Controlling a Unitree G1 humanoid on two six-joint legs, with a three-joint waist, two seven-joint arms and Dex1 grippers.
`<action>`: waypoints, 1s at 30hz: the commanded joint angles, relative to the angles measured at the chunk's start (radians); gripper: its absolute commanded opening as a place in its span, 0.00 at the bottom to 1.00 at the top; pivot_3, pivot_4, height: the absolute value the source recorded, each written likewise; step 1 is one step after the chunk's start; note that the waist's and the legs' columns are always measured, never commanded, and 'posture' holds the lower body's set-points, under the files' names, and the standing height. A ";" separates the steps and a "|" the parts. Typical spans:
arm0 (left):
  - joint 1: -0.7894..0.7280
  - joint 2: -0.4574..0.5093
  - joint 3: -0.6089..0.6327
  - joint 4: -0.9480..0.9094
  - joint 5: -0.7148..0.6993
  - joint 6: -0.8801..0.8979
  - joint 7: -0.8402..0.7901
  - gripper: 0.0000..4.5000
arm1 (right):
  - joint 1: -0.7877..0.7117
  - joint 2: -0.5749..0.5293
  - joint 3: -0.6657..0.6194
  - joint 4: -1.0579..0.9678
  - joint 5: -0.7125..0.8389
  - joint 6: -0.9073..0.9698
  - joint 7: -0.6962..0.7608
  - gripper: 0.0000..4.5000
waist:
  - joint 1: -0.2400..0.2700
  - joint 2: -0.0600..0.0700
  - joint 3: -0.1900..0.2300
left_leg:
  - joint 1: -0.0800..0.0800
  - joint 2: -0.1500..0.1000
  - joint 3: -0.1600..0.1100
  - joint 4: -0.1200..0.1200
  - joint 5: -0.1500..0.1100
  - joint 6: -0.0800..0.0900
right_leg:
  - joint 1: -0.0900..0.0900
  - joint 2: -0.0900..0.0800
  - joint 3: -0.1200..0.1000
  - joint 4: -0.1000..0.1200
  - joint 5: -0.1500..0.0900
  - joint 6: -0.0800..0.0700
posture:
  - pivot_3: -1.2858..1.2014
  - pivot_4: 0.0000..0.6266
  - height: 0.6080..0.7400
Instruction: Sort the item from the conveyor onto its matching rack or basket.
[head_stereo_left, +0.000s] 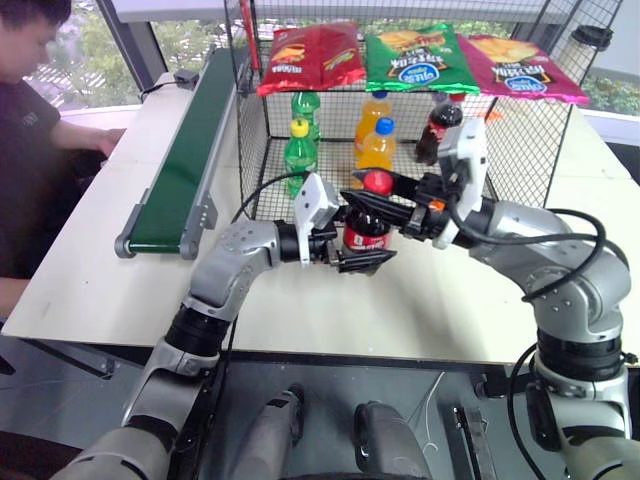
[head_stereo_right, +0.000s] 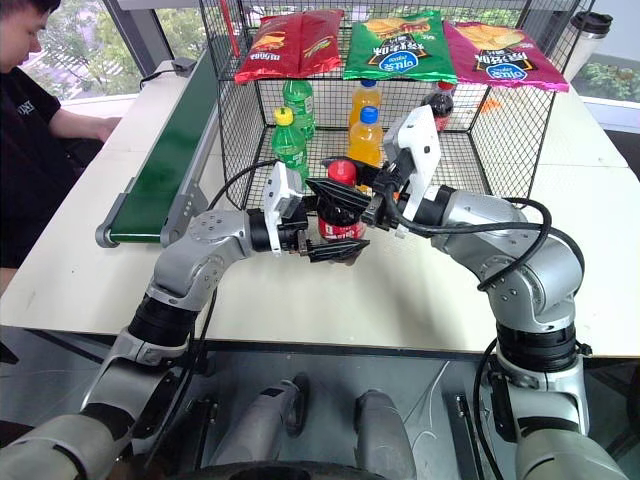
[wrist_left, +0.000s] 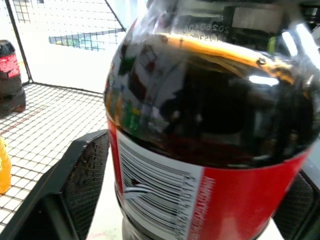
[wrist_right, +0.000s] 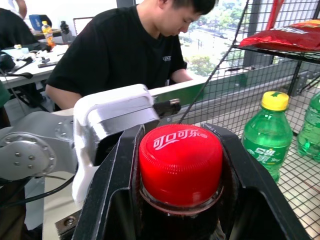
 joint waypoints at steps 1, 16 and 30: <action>0.010 0.041 0.032 -0.062 -0.005 -0.001 -0.009 0.99 | -0.036 0.002 -0.043 0.001 -0.015 -0.042 -0.024 0.27 | -0.002 0.000 0.000 | 0.000 0.000 0.000 0.000 0.000 0.000 | 0.000 0.000 0.000 0.000 0.000 0.000 | 0.52 0.24 0.98; 0.127 0.096 0.130 -0.213 -0.005 0.012 0.147 0.99 | -0.134 0.051 -0.130 0.514 -0.322 -0.352 -0.216 0.27 | 0.000 0.000 0.000 | 0.000 0.000 0.001 0.000 0.000 0.000 | 0.000 0.001 0.000 0.001 0.000 0.000 | 0.52 0.24 0.98; 0.171 0.006 0.157 -0.209 0.041 -0.018 0.342 0.99 | -0.338 0.099 -0.165 0.966 -0.453 -0.626 -0.281 0.27 | -0.018 0.001 0.000 | 0.002 0.000 0.001 0.000 0.001 -0.001 | 0.000 0.005 0.001 0.005 0.001 0.002 | 0.52 0.24 0.98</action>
